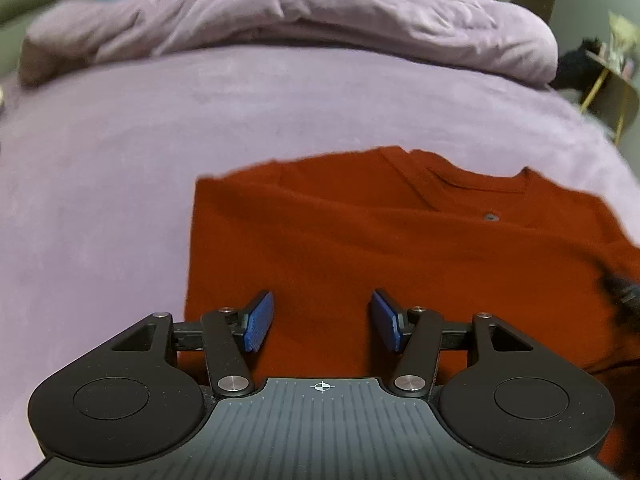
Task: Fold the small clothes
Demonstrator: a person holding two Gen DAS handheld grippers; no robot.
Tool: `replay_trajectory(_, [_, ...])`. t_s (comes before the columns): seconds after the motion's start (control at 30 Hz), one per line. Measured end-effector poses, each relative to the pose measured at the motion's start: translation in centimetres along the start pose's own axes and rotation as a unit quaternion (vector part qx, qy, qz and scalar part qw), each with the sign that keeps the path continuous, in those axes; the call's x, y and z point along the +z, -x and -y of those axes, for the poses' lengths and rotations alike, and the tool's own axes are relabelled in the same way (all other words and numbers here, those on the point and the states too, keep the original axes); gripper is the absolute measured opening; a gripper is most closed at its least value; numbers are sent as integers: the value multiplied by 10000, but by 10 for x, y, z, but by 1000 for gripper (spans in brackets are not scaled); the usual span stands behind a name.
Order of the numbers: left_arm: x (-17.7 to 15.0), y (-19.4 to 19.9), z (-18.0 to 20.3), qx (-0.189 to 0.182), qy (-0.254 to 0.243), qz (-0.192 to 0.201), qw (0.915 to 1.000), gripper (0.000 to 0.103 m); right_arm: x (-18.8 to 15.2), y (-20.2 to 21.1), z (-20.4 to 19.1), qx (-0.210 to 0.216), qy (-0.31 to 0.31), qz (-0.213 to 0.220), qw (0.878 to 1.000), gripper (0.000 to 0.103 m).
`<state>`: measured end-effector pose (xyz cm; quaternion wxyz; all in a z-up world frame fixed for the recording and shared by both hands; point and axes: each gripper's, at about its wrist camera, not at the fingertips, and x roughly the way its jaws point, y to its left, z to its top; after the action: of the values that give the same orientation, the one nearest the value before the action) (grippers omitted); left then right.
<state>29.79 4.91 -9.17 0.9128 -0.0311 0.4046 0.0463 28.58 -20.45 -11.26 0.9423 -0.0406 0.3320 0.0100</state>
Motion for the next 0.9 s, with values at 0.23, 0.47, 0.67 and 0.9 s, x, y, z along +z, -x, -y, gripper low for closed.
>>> replay_trajectory(0.23, [11,-25,-3,89,-34,17,10000,70,-2,-12,36,-1002,48,156,9948,0])
replay_trajectory(0.47, [-4,2,-14,-227,173,-12,9996,67,-3,36,42,208,-453,301,9983,5])
replay_trajectory(0.67, [-9,6,-17,-172,60,-30,9998,69,-33,40,40,92,98,51,9999,6])
replay_trajectory(0.9, [-13,10,-13,-67,-110,-114,9999,70,-30,42,20,-327,442,-190,9983,6])
